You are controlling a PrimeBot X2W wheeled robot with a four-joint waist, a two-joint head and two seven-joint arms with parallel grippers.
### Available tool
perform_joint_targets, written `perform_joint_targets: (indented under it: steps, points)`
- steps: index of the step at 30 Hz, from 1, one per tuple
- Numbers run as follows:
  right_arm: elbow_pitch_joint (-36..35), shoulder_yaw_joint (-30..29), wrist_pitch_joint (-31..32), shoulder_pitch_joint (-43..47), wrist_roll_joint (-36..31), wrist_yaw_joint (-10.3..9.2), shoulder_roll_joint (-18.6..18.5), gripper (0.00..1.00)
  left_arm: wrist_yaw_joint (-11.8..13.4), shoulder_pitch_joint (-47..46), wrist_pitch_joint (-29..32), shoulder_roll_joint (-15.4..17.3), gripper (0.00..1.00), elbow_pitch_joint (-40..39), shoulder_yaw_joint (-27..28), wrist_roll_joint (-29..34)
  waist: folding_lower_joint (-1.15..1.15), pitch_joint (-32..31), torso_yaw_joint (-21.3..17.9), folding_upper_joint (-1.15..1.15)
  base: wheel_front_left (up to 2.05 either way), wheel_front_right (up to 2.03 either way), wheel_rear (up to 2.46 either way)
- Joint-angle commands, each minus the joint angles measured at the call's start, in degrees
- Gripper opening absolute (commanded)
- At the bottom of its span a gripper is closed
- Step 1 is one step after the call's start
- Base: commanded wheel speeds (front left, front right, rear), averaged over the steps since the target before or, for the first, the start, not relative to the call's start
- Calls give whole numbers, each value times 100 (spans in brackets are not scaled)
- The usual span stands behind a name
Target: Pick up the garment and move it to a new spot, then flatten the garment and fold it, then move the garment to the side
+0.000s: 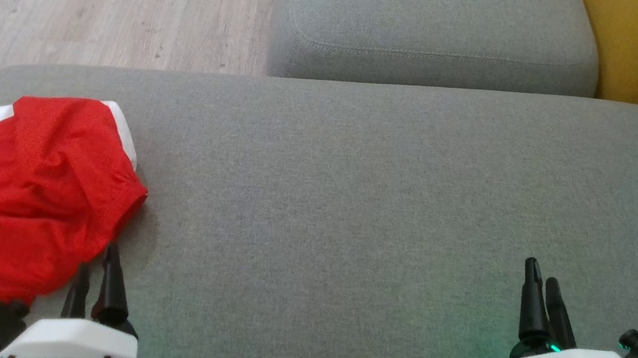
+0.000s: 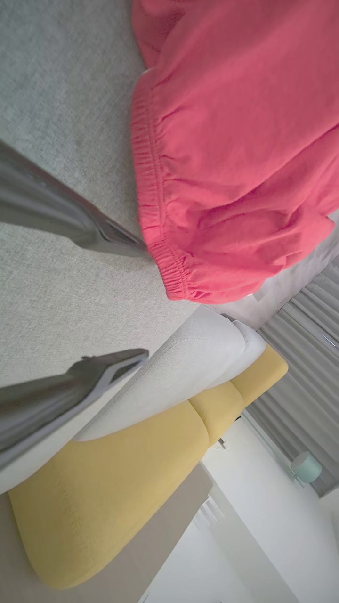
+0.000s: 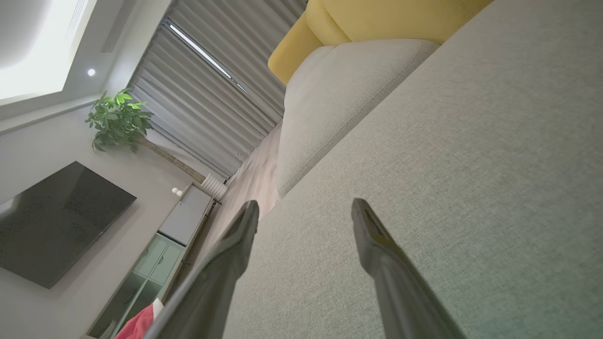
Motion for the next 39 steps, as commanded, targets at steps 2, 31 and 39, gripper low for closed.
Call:
perform_joint_targets:
  steps: [2, 31, 39]
  points:
    - [-243, 125, -81, -181, -223, -2, -37, 100, 35, -114, -74, 27, 100, -236, 12, 224, 0, -5, 3, 0, 0, 0, 0]
    - [-355, 288, -562, -132, -2176, -3, -48, 100, 361, -75, -555, 30, 100, -617, -272, 2229, 0, -25, 51, 0, 0, 0, 0]
    - [-350, 402, -695, -131, -2742, -3, -50, 100, 396, -44, -688, 31, 100, -617, -388, 2830, 0, -46, 21, 0, 0, 0, 0]
